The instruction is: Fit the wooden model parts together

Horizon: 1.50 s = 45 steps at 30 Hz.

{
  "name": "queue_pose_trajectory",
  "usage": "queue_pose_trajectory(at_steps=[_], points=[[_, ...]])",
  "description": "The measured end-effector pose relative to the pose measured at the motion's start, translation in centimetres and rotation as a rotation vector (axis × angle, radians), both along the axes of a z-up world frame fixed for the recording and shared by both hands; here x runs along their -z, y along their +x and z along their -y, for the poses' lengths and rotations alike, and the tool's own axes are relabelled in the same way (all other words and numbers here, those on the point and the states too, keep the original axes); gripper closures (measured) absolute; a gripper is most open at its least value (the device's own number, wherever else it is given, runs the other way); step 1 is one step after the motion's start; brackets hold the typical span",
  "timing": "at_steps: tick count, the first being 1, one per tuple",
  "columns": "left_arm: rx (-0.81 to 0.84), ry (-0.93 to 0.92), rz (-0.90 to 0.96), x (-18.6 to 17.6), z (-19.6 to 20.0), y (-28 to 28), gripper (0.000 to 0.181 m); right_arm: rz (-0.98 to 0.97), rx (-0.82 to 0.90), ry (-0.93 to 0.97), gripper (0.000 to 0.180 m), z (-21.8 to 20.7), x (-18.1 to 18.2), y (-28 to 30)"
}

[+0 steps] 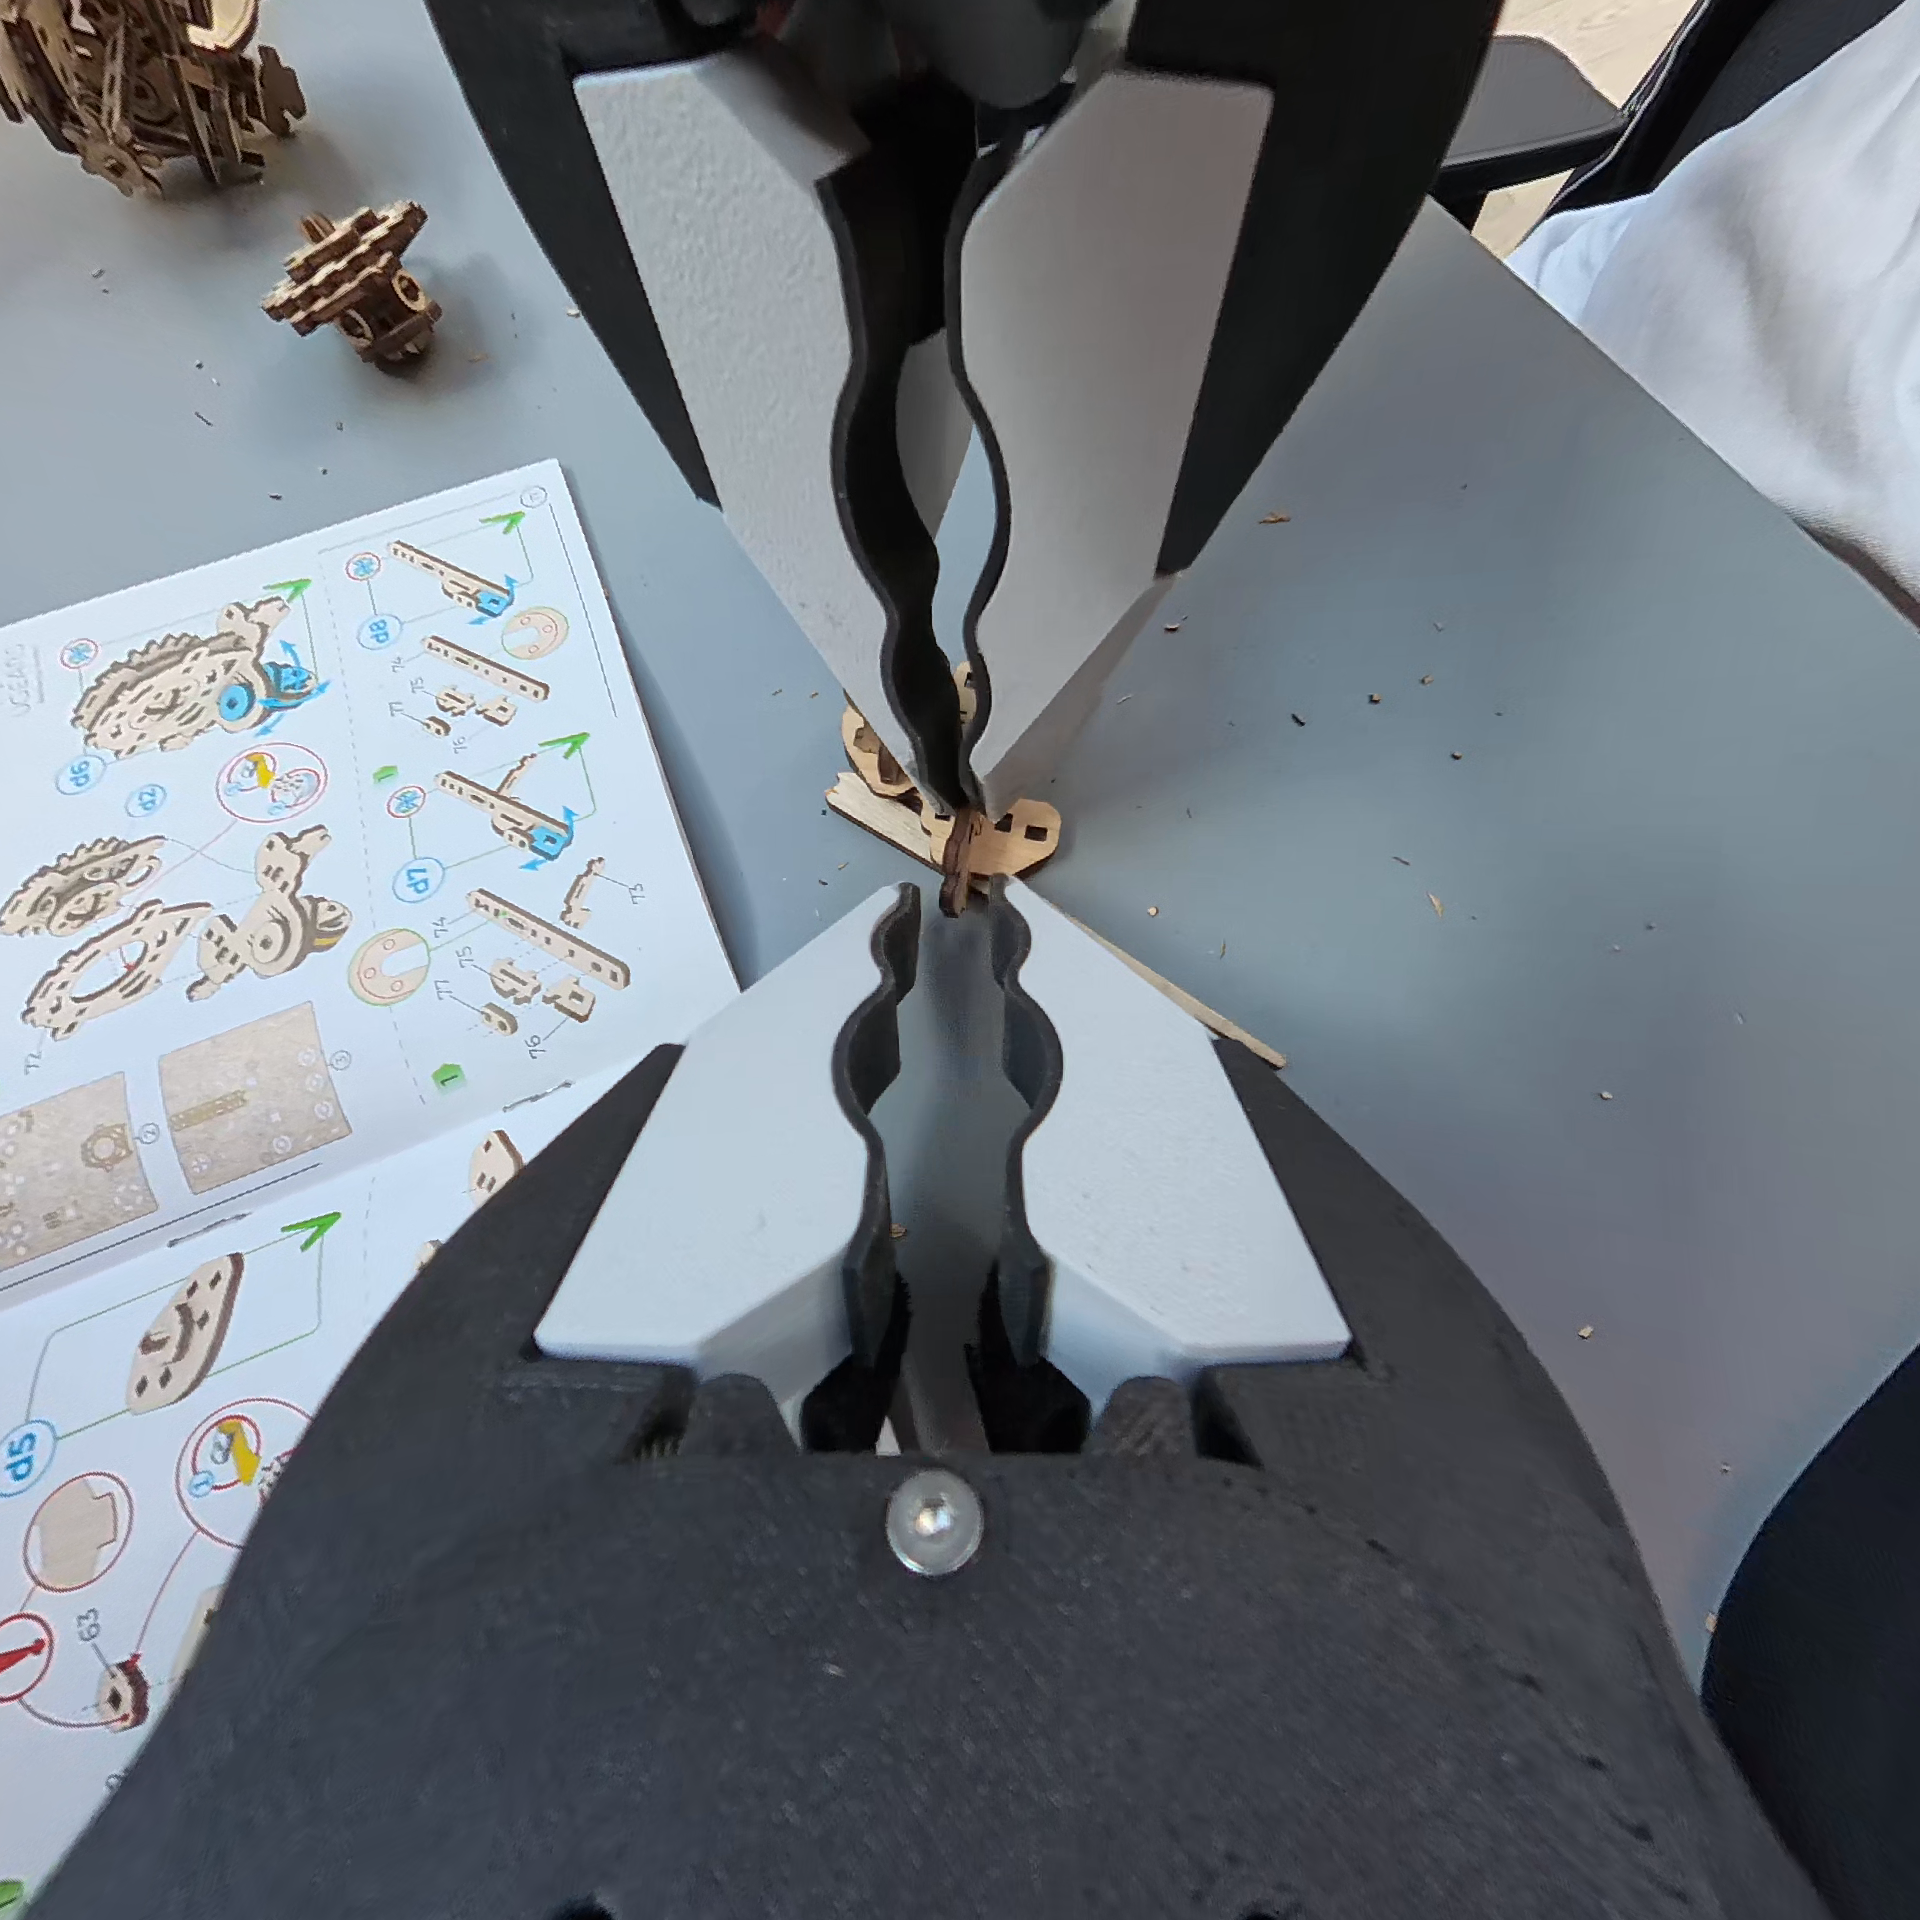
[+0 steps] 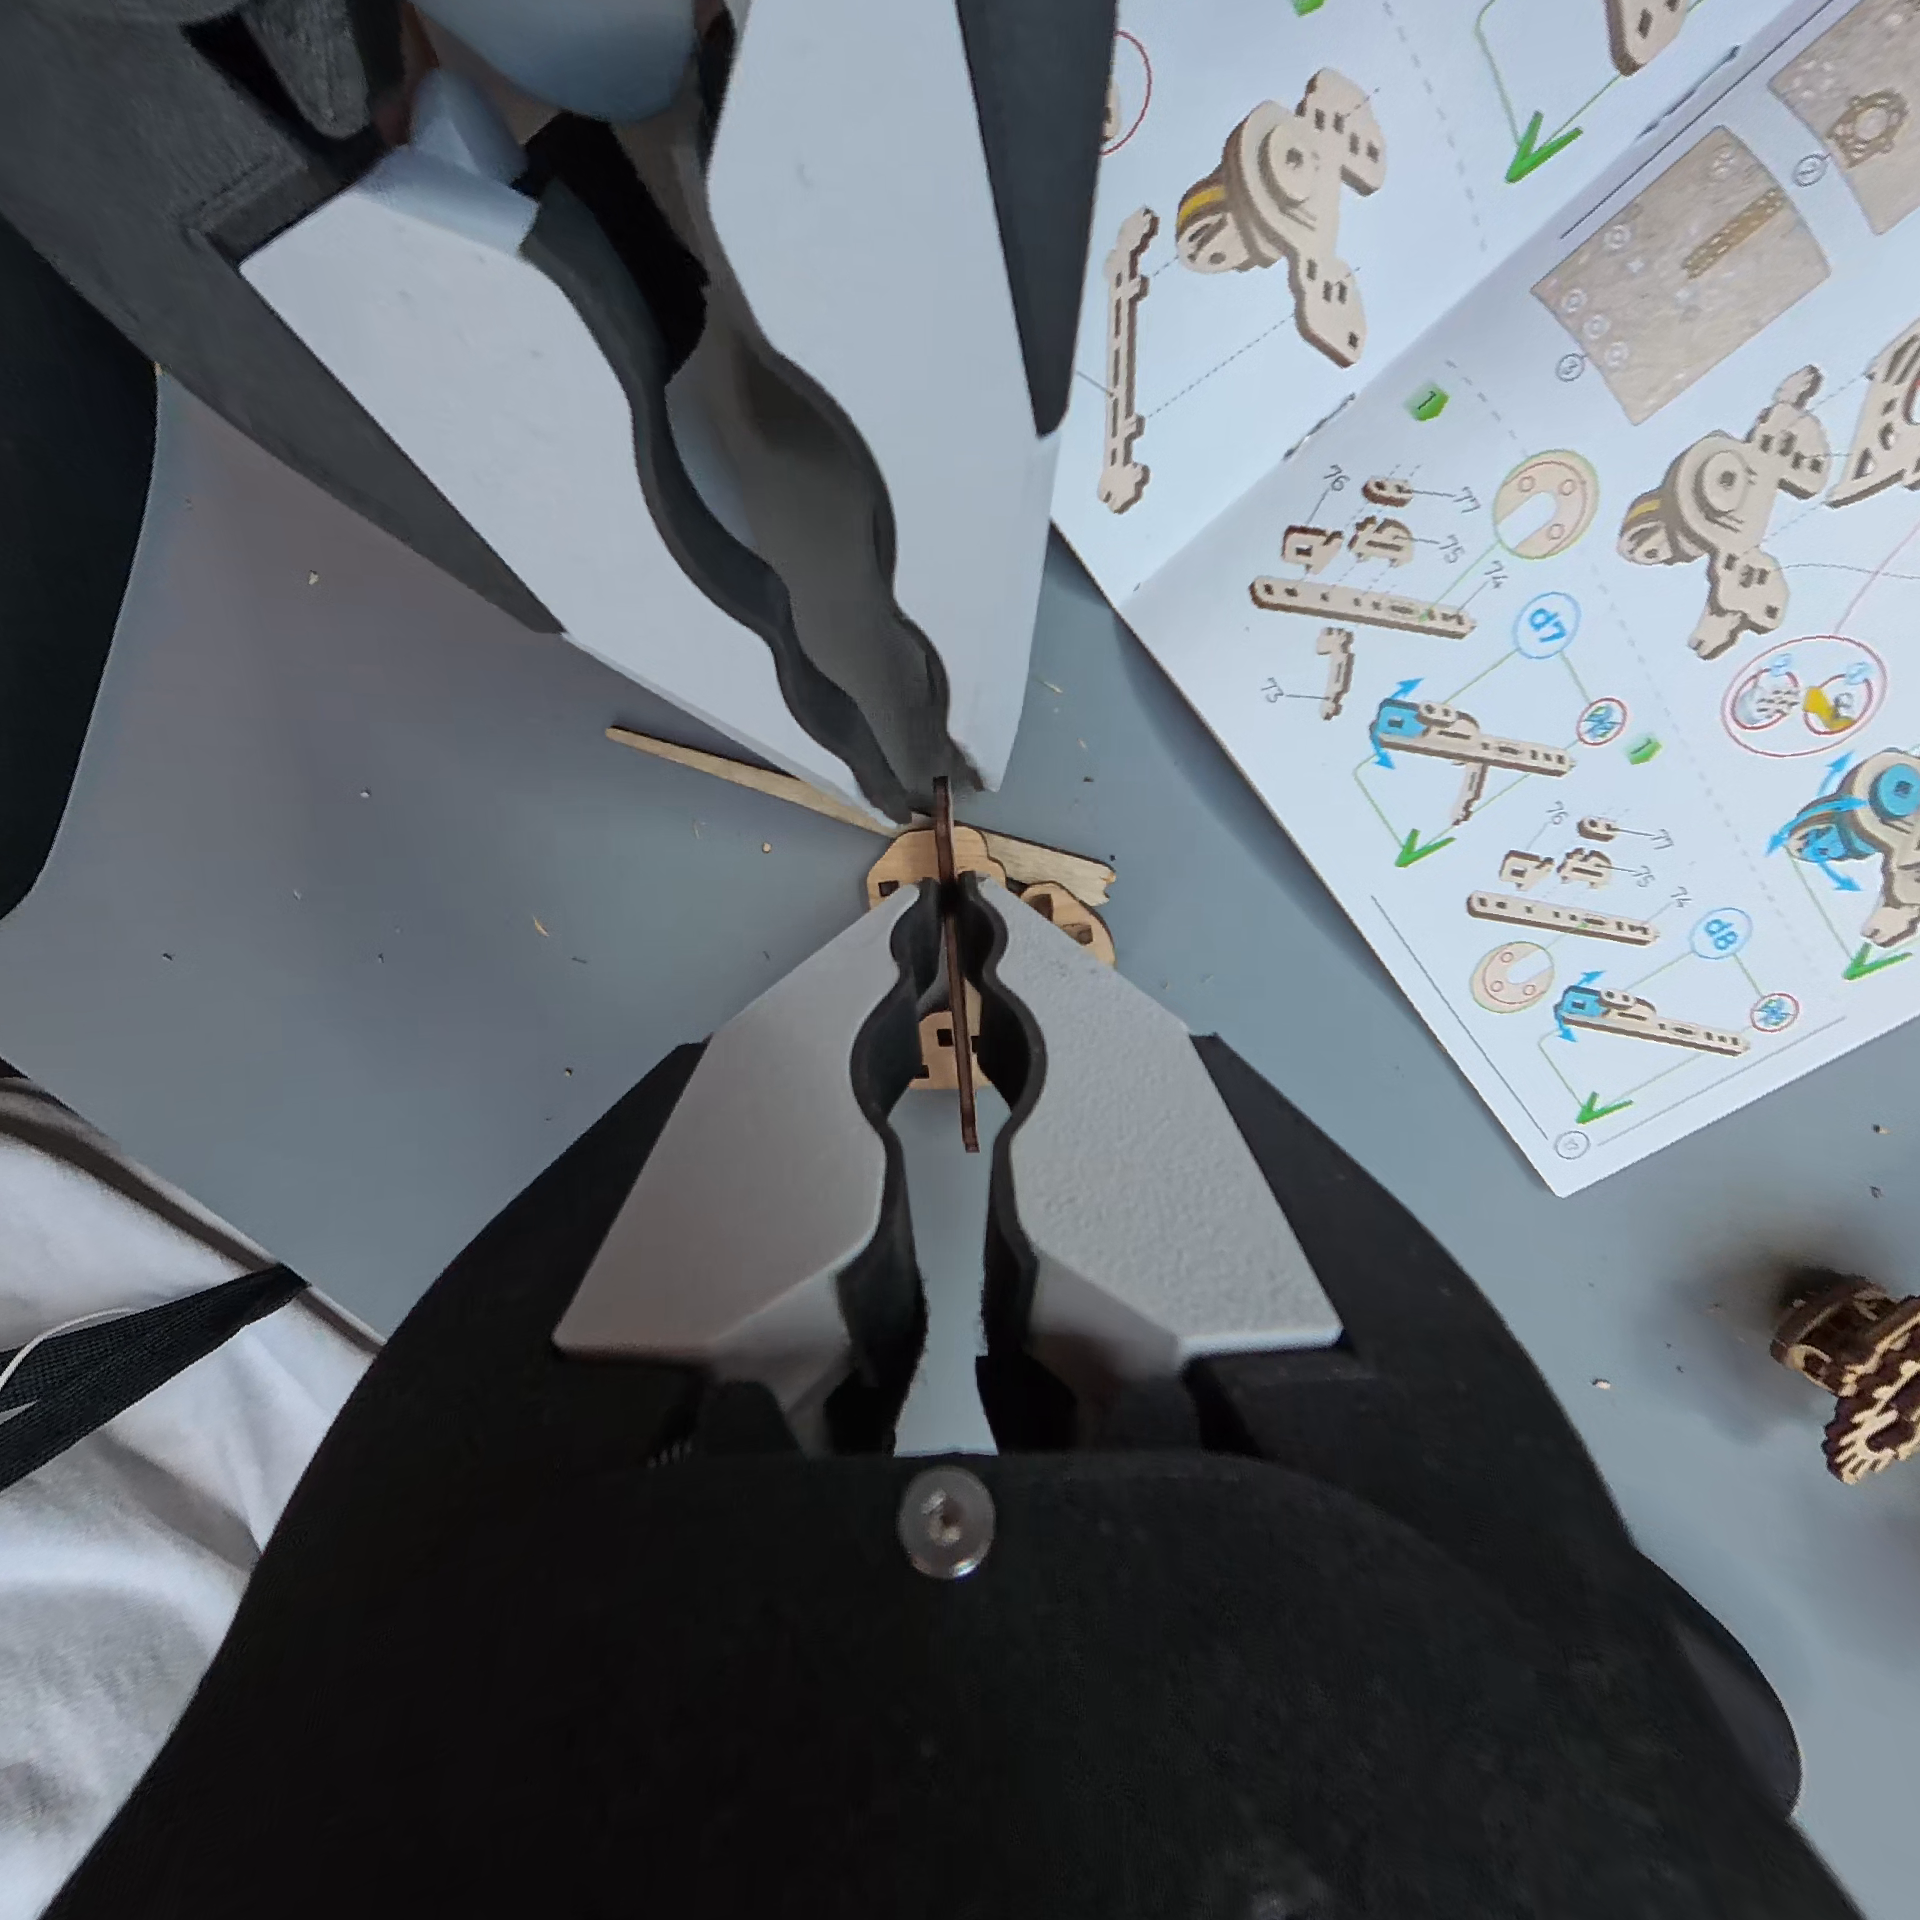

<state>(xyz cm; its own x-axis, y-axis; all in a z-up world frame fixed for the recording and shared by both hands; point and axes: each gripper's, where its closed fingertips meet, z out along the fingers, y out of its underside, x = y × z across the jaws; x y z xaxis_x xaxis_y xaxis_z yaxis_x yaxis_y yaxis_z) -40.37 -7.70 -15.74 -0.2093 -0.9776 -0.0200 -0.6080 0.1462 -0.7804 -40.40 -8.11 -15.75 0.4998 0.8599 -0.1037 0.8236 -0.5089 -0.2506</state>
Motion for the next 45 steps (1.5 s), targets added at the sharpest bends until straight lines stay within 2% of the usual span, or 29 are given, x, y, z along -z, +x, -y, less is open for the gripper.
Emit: queue_pose_trajectory(at_steps=[2,9,15,21,25,45], points=[[0.002,0.003,-0.02,0.3,0.0,0.0,0.179,0.001,-0.002,-0.004,0.176,0.1,0.0,0.0],[0.003,0.009,-0.021,0.3,0.0,0.0,0.179,0.015,-0.08,0.036,0.167,0.6,-0.3,0.2],[0.005,0.007,-0.022,0.3,0.1,0.0,0.18,-0.049,-0.159,0.291,0.165,-0.1,-3.8,1.7],[0.005,0.009,-0.021,0.3,0.1,0.0,0.179,-0.095,-0.169,0.201,0.17,0.9,-2.1,4.0],[0.006,0.009,-0.021,0.3,0.1,-0.1,0.18,-0.075,-0.188,0.215,0.174,0.6,-0.8,4.4],[0.001,-0.004,-0.014,0.2,-0.1,-0.3,0.18,-0.099,-0.193,0.203,0.177,0.4,-0.5,4.0]])
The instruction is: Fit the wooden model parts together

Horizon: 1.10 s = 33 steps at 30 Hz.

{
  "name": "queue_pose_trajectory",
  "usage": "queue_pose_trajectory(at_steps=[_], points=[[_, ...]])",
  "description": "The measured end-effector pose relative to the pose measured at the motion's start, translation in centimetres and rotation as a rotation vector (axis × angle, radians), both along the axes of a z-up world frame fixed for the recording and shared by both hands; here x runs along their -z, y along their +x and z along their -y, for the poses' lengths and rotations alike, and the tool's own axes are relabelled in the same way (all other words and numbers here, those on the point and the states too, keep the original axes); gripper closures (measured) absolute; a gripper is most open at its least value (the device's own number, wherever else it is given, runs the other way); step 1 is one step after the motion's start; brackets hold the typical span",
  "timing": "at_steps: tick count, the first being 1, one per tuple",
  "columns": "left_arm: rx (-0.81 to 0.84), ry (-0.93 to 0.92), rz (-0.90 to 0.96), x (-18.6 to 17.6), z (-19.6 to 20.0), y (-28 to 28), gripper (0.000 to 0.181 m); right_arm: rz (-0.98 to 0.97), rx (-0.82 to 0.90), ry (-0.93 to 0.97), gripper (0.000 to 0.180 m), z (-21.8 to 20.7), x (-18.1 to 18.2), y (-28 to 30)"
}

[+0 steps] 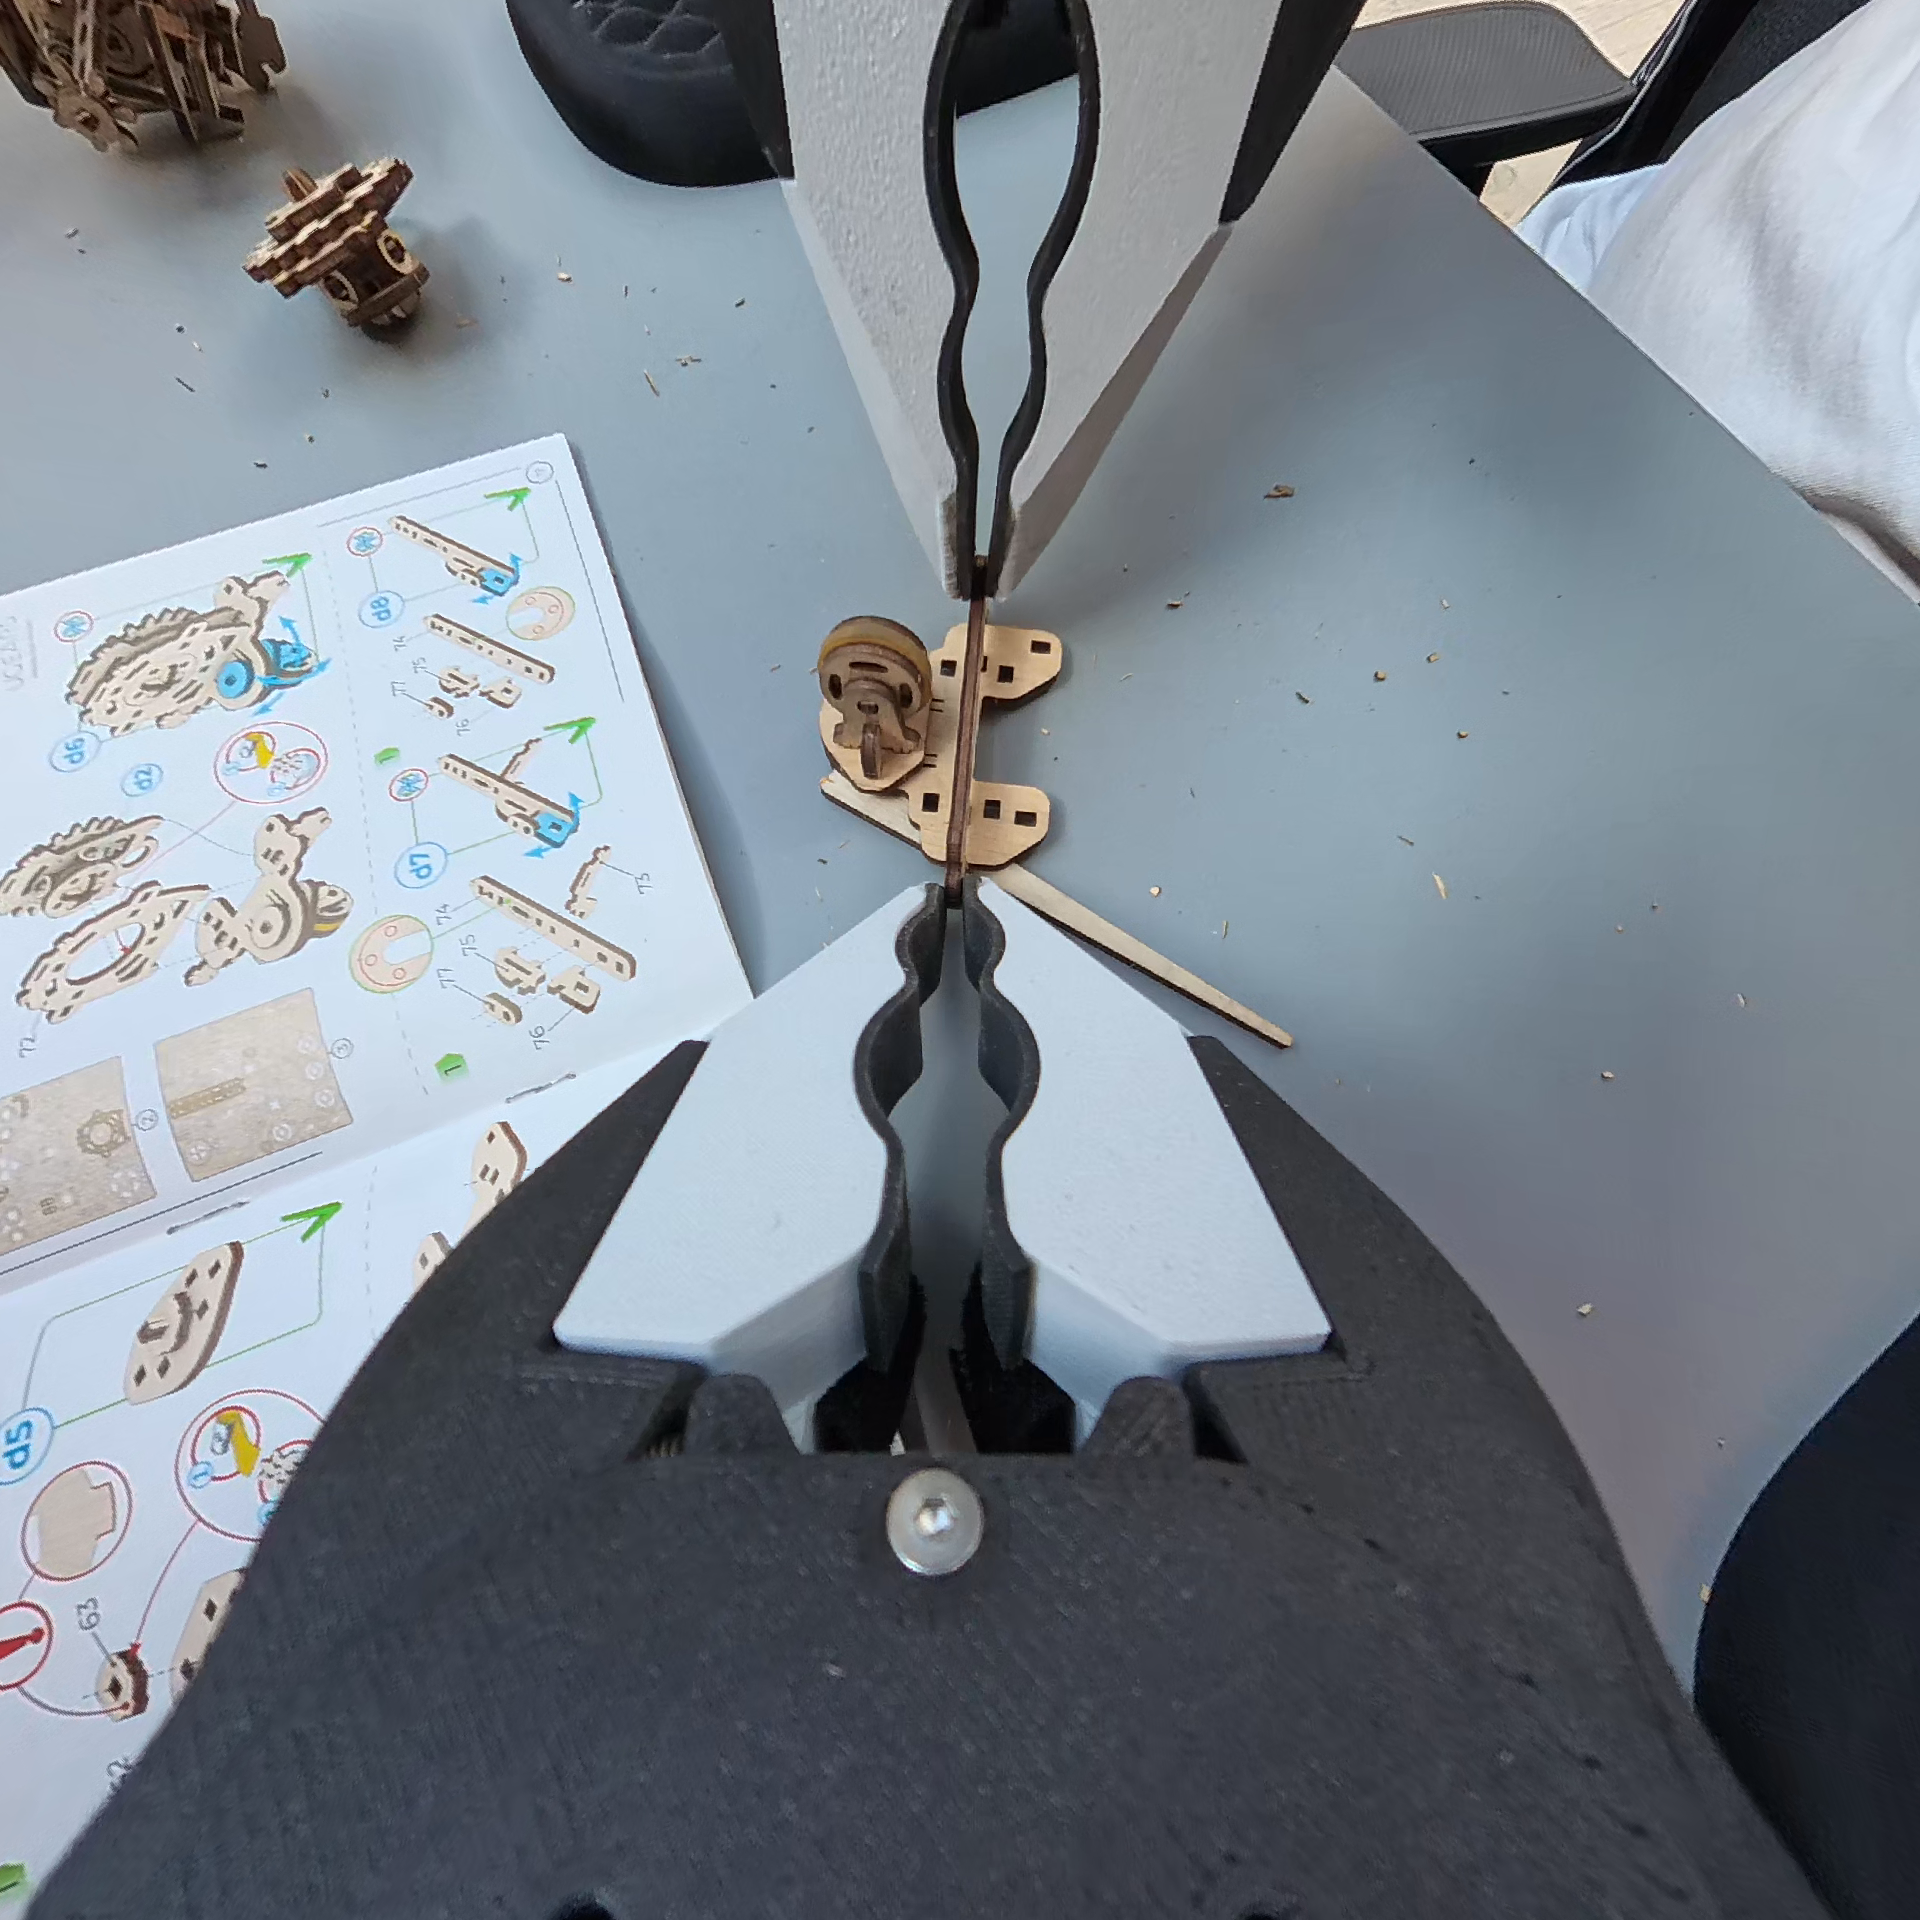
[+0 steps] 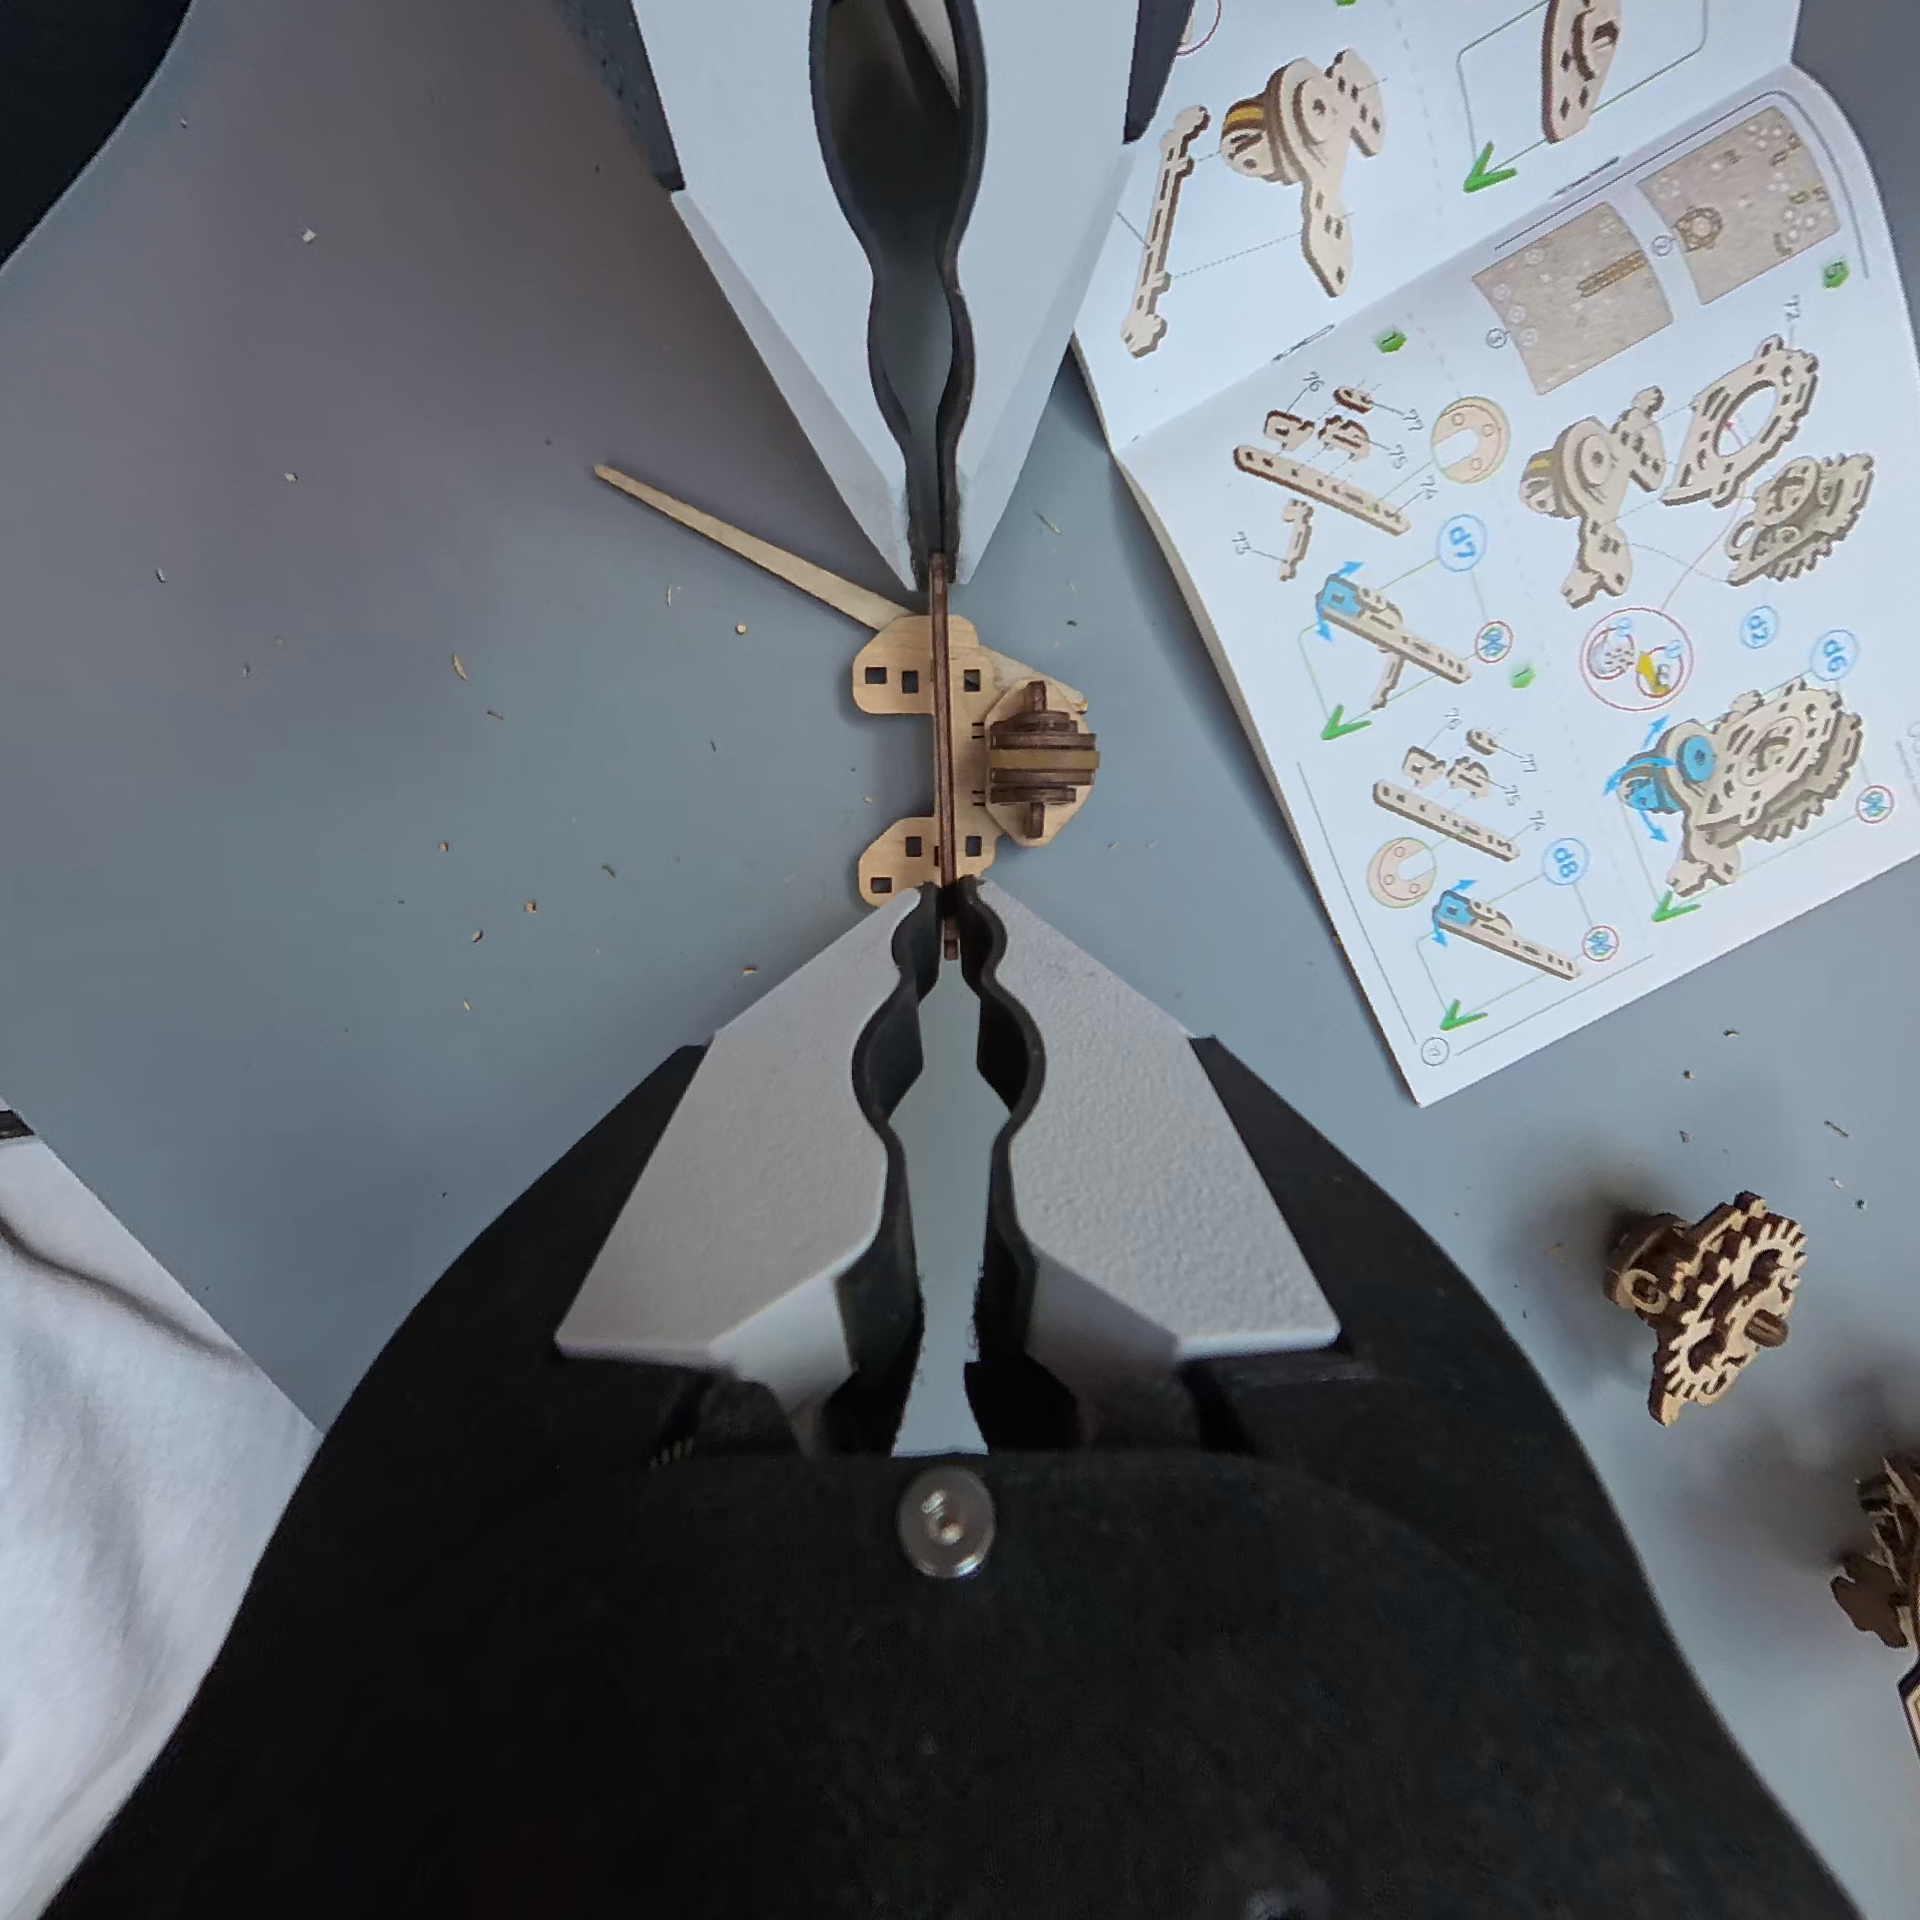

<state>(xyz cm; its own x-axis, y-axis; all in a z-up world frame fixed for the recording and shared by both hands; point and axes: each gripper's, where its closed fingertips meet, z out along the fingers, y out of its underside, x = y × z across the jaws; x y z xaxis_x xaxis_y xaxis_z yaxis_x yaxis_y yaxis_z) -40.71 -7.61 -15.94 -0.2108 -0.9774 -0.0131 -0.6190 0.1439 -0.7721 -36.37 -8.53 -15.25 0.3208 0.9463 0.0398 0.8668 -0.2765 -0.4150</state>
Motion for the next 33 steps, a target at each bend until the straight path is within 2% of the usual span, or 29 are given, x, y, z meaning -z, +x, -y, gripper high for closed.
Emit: queue_pose_trajectory(at_steps=[5,8,13,18,21,24,33], points=[[-0.004,-0.006,-0.004,0.0,-0.1,-0.1,0.18,0.0,0.003,-0.01,0.177,-0.1,0.0,0.0],[-0.002,-0.001,-0.011,0.2,0.0,-0.1,0.179,0.019,-0.001,-0.014,0.171,-0.1,-0.3,-0.1],[-0.002,0.0,-0.011,0.2,0.0,-0.1,0.18,-0.065,-0.056,0.043,0.169,-0.3,-2.6,-3.8],[-0.001,0.001,-0.011,0.2,0.0,-0.1,0.18,0.037,-0.069,0.028,0.173,-1.1,-0.3,-3.8],[-0.001,-0.003,-0.011,0.2,0.0,-0.1,0.18,-0.014,-0.07,0.0,0.174,-0.8,-0.5,-4.4],[-0.002,-0.005,-0.011,0.2,0.0,-0.1,0.18,0.019,-0.062,0.006,0.18,-1.2,-0.2,-4.1],[-0.003,-0.003,-0.011,0.2,0.0,-0.1,0.18,0.055,-0.068,-0.003,0.175,-1.2,-0.2,-4.1]])
